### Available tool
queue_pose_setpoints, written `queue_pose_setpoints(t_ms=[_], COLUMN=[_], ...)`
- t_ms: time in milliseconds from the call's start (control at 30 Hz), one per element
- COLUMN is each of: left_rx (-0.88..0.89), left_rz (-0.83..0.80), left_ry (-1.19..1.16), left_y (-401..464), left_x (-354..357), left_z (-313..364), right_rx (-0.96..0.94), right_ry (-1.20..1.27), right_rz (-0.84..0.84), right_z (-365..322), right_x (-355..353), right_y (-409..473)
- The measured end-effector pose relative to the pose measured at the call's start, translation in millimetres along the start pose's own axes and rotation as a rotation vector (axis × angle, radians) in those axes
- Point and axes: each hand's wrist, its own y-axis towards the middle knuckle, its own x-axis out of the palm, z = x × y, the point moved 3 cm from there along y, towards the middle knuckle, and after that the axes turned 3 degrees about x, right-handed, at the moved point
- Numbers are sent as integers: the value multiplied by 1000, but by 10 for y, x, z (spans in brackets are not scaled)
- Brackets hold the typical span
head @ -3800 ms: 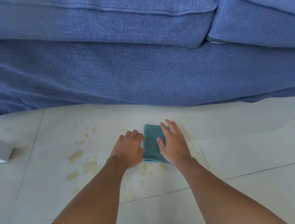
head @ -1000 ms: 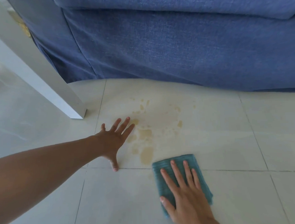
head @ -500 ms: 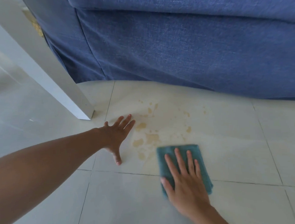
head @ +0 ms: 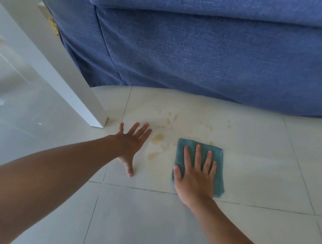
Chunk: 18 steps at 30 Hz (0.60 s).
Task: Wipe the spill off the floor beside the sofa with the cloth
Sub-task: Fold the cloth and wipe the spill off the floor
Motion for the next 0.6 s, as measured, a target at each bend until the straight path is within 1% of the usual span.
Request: queue_pose_setpoints(t_ms=[33,67,100,167,200,233,267,300,367,400,467,500,533,567,600], left_rx=[-6,-12,-17,-9,1,11,20,26,28,29,30,30,31,31,31], left_rz=[6,8,8,-2,-5,-6,-8,-7,15,28,35,33,30,28,30], left_ry=[-19,-38,-58,-121,-171,-228,-275,-299,-289,-269,-236,-221,-199,-177,-165], left_y=[-10,-22,-28,-28,-24,-20,-22,-27,-45,-61,-99,-114,-123,-124,-117], left_x=[19,46,61,74,63,41,6,-26,-50,-45,-1,39,80,113,133], left_z=[-6,-13,-31,-65,-79,-88,-96,-103,-110,-112,-113,-118,-128,-150,-181], right_rx=[88,104,44,-219,-345,-415,-435,-413,-273,-173,12,53,35,-34,-121], right_ry=[36,56,72,71,68,71,78,50,-24,-33,-7,23,55,69,65], right_rz=[-34,-31,-12,-18,-39,-51,-60,-45,0,5,-54,-104,-132,-132,-87], right_z=[-193,-387,-552,-649,-561,-401,-226,-65,85,42,-208,-385,-576,-750,-868], right_x=[5,25,45,94,96,79,41,17,-33,-69,-90,-84,-68,-38,4], right_y=[56,35,-46,-356,-504,-589,-586,-503,-179,12,301,356,359,300,184])
